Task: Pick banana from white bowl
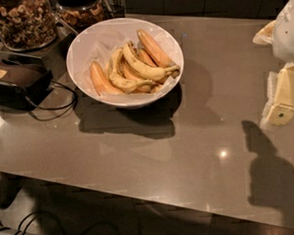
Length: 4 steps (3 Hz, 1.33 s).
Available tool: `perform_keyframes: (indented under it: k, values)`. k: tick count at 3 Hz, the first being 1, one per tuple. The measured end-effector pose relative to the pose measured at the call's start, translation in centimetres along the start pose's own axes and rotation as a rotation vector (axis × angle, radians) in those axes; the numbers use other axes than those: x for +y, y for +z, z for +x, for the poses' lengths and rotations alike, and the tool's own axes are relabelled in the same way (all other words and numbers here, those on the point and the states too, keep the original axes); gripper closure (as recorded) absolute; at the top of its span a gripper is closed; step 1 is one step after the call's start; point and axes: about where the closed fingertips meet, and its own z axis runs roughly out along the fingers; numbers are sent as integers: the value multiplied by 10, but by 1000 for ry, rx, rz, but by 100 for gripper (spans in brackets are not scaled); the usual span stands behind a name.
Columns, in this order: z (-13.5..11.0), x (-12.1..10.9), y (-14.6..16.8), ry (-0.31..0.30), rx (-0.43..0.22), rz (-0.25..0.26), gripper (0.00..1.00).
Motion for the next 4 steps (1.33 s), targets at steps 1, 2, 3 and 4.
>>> perform_keyframes:
  k: [1,2,3,4]
  values:
    - [0,0,0,0,0,0,0]
    - [-11,-4,3,3,70,12,0]
    - [-52,-27,30,-21,235,29,0]
    - [-56,-28,28,-29,209,47,0]
